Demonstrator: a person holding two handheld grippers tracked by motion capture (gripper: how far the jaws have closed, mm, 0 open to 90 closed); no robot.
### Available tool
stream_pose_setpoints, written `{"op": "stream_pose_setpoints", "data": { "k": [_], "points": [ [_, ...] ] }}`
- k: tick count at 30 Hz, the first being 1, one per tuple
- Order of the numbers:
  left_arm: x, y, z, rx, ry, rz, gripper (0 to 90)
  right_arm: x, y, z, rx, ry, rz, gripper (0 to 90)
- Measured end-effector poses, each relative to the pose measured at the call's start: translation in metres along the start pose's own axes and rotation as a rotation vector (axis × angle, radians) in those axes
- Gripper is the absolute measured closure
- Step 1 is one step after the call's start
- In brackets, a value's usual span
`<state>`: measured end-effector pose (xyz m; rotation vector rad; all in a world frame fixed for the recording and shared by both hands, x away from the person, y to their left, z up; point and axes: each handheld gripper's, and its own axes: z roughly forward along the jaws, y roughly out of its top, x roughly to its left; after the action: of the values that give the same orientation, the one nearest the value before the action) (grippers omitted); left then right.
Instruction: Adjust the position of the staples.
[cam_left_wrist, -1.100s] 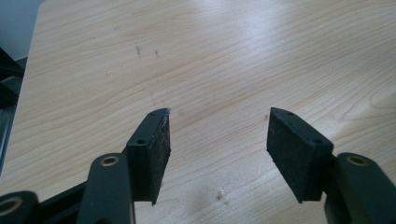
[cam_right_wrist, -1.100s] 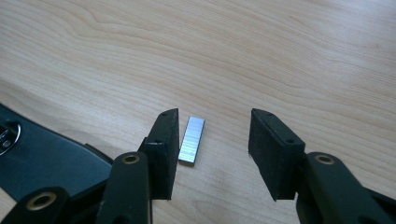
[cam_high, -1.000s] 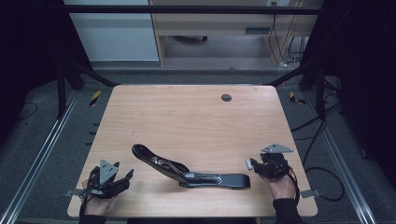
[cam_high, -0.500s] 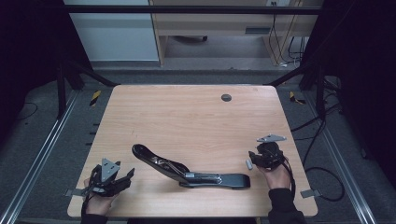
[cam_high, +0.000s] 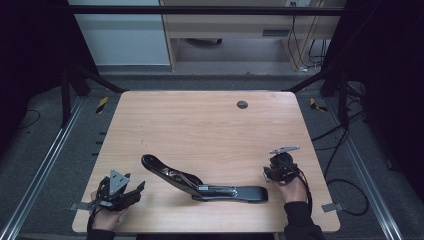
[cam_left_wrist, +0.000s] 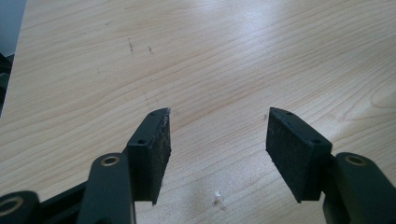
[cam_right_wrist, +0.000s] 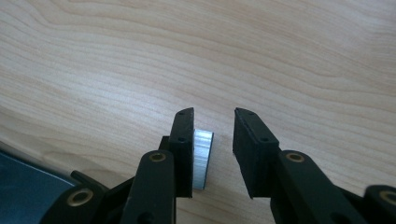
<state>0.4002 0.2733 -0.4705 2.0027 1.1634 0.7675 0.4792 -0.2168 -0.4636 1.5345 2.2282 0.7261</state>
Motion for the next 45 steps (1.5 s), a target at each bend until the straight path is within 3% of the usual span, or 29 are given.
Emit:
{"op": "stream_pose_setpoints", "data": {
  "k": [6,23,31,34,35,36,37,45],
  "points": [
    [0.0,0.0,0.0,0.004,-0.003,0.002,39.6,0.002,-0.002,0.006,0.046,0.004,-0.004,70.7],
    [-0.002,0.0,0.002,0.02,-0.013,0.013,39.5,0.003,-0.002,0.011,0.098,0.018,0.021,77.4],
    [-0.002,0.0,0.003,0.025,-0.017,0.015,39.5,0.0,-0.002,0.006,0.08,0.053,0.008,78.0],
    [-0.002,0.0,0.002,0.024,-0.018,0.016,39.5,-0.004,-0.003,-0.001,0.057,0.064,-0.033,78.0],
    [-0.002,0.0,0.002,0.023,-0.02,0.019,39.5,-0.007,-0.005,-0.006,0.057,0.105,-0.062,77.9],
    [-0.002,0.0,0.002,0.023,-0.02,0.019,39.5,-0.007,-0.005,-0.006,0.057,0.105,-0.062,77.9],
    [-0.002,0.0,0.002,0.023,-0.02,0.021,39.5,-0.009,-0.008,-0.01,0.07,0.123,-0.108,77.9],
    [-0.003,0.0,0.002,0.023,-0.022,0.02,39.5,-0.028,-0.027,-0.018,0.092,0.163,-0.192,77.8]
  ]
}}
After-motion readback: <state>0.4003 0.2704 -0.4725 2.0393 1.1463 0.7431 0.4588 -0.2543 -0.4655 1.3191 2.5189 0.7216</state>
